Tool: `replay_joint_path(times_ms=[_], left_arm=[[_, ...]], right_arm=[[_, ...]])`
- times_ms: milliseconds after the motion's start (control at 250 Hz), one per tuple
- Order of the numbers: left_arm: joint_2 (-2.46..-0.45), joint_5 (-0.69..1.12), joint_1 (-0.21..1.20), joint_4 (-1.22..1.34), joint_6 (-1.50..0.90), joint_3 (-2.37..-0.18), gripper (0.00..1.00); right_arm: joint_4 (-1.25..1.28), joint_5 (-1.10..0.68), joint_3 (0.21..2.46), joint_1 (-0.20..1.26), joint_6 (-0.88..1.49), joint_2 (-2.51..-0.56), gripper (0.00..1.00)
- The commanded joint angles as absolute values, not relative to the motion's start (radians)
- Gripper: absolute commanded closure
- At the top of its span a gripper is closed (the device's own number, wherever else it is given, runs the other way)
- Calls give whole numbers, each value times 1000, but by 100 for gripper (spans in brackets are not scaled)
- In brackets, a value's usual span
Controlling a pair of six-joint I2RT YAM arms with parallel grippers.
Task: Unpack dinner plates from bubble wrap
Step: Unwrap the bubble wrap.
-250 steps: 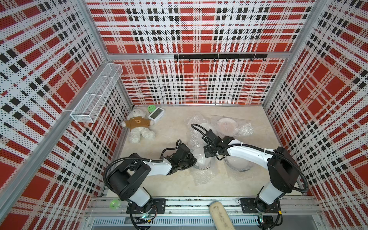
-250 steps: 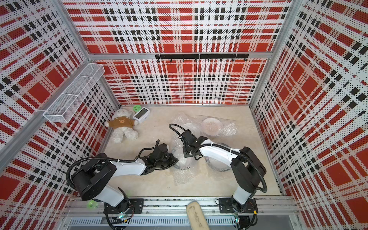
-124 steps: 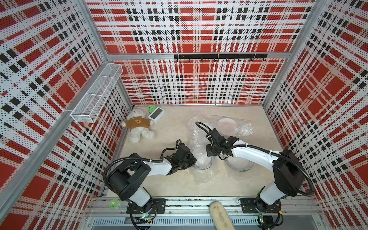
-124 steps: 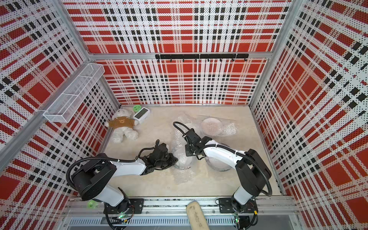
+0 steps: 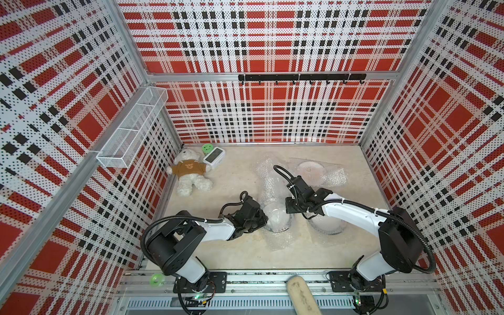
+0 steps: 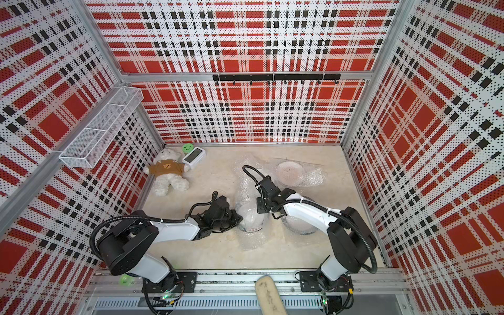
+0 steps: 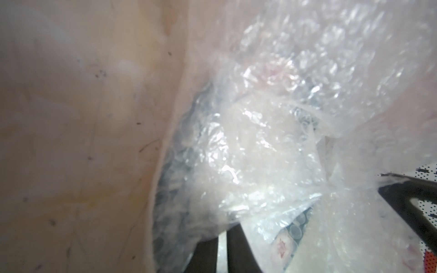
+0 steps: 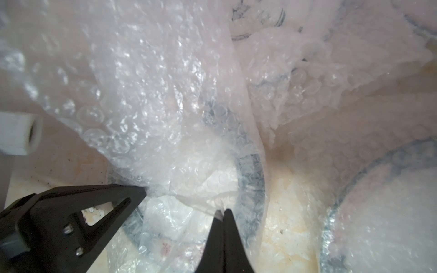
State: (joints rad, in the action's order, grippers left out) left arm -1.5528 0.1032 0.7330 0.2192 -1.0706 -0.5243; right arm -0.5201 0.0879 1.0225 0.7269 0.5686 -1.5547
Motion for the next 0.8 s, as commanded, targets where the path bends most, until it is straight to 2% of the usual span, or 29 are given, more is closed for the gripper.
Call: replay_joint_path(times_ms=[0, 100, 296, 556, 644, 796], left_arm=[[-1567, 12, 733, 10, -1075, -470, 85], [-1562, 1, 735, 0, -1072, -470, 86], [-1588, 6, 741, 0, -1059, -486, 86], [-1552, 74, 757, 29, -986, -543, 84], [-1533, 135, 779, 78, -944, -583, 83], [-1528, 274, 790, 207, -948, -620, 81]], right_arm=[[-490, 179, 997, 701, 569, -1497, 100], [-446, 178, 959, 686, 564, -1472, 100], [-243, 30, 852, 673, 569, -1415, 100], [-197, -47, 831, 661, 517, -1396, 100], [-223, -69, 867, 671, 498, -1439, 96], [-261, -31, 908, 703, 478, -1489, 82]])
